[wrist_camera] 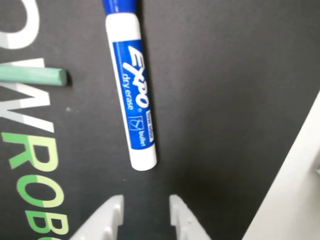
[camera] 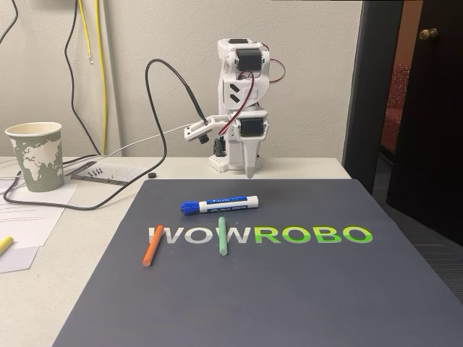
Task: Pick up the blue marker.
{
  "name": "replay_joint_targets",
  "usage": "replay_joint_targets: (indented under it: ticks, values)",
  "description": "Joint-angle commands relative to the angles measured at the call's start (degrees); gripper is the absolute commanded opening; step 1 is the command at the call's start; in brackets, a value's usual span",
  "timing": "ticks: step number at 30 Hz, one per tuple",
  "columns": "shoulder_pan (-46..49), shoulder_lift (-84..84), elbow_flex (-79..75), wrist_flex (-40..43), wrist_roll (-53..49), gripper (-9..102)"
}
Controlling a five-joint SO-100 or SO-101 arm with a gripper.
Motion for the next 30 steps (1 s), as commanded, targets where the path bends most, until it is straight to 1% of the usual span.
replay_joint_targets:
  ticks: [1, 7, 11, 17, 23, 30]
  values:
    - [2.0, 0.4, -2.5, -0.4, -0.3, 12]
    - [4.9, -1.4, -3.5, -3.2, -1.2, 12]
    - [6.7, -5.9, -7.7, -2.3, -1.2, 12]
    - [7.2, -7.7, -8.2, -3.7, -1.5, 13]
    - [6.2, -8.8, -8.2, -3.2, -1.5, 21]
    - [5.9, -8.6, -8.1, -3.4, 2.3, 21]
